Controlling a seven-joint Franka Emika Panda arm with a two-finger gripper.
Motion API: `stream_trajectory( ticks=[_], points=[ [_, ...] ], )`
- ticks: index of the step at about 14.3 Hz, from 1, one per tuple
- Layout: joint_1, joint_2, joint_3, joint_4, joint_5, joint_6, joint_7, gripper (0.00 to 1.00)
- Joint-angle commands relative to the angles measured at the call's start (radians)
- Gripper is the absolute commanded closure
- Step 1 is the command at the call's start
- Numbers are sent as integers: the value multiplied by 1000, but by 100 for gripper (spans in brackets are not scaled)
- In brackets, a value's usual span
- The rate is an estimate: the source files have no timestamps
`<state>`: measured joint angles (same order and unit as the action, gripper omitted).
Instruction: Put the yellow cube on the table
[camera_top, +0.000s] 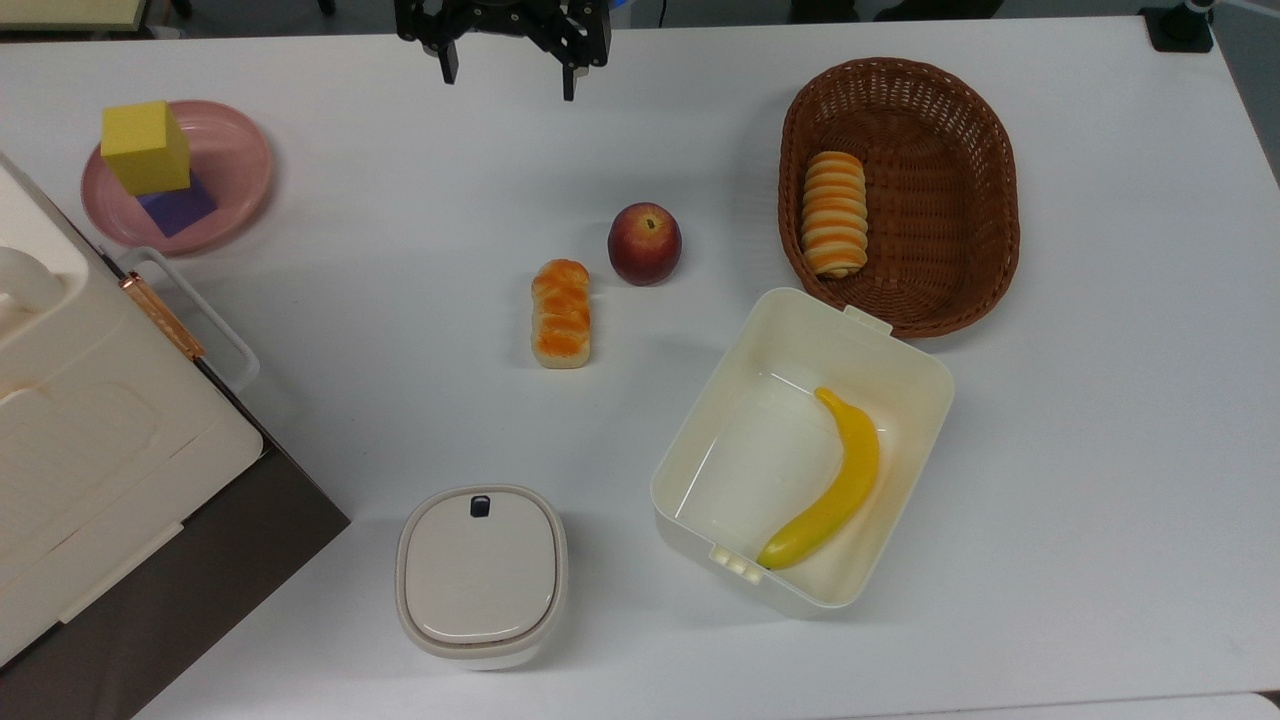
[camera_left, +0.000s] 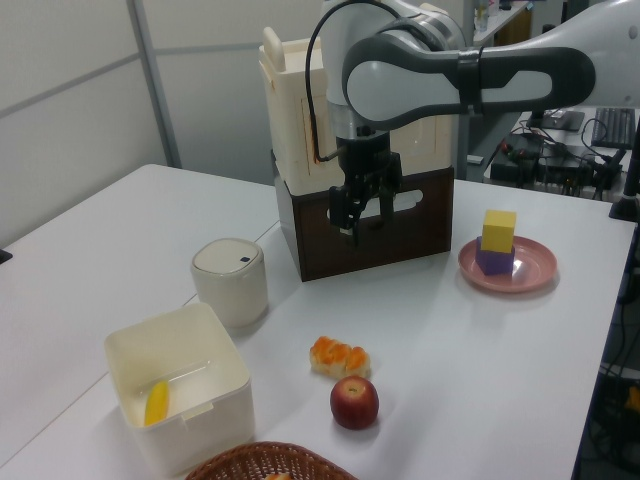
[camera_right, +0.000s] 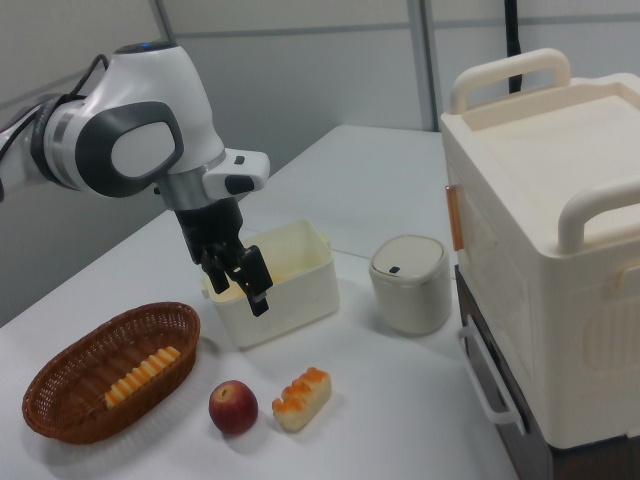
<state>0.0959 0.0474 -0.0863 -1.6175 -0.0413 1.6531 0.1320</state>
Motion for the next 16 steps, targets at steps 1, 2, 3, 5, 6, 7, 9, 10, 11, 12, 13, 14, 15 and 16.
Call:
stream_trajectory(
  ticks=[1, 2, 3, 5, 6, 7, 9, 10, 11, 12, 13, 14, 15, 16],
  points=[
    [5, -23, -23, -19, 14, -18, -5, 0],
    [5, -24, -24, -18, 14, -18, -5, 0],
    [4, -24, -26, -19, 14, -18, -5, 0],
    [2, -18, -27, -19, 9, -16, -6, 0],
    [-17, -18, -27, -19, 8, -16, -8, 0],
    [-34, -17, -27, -19, 9, -16, -17, 0],
    [-67, -18, -27, -21, 9, -18, -84, 0],
    [-90, -18, -27, -21, 9, -18, -132, 0],
    [-129, -20, -29, -21, 6, -19, -191, 0],
    [-183, -21, -27, -22, 5, -21, -260, 0],
    [-215, -17, -29, -24, 5, -22, -312, 0],
    [-249, -15, -29, -25, 3, -22, -357, 0],
    [-284, -15, -29, -25, 0, -22, -391, 0],
    [-339, -17, -29, -28, 0, -24, -449, 0]
  ],
)
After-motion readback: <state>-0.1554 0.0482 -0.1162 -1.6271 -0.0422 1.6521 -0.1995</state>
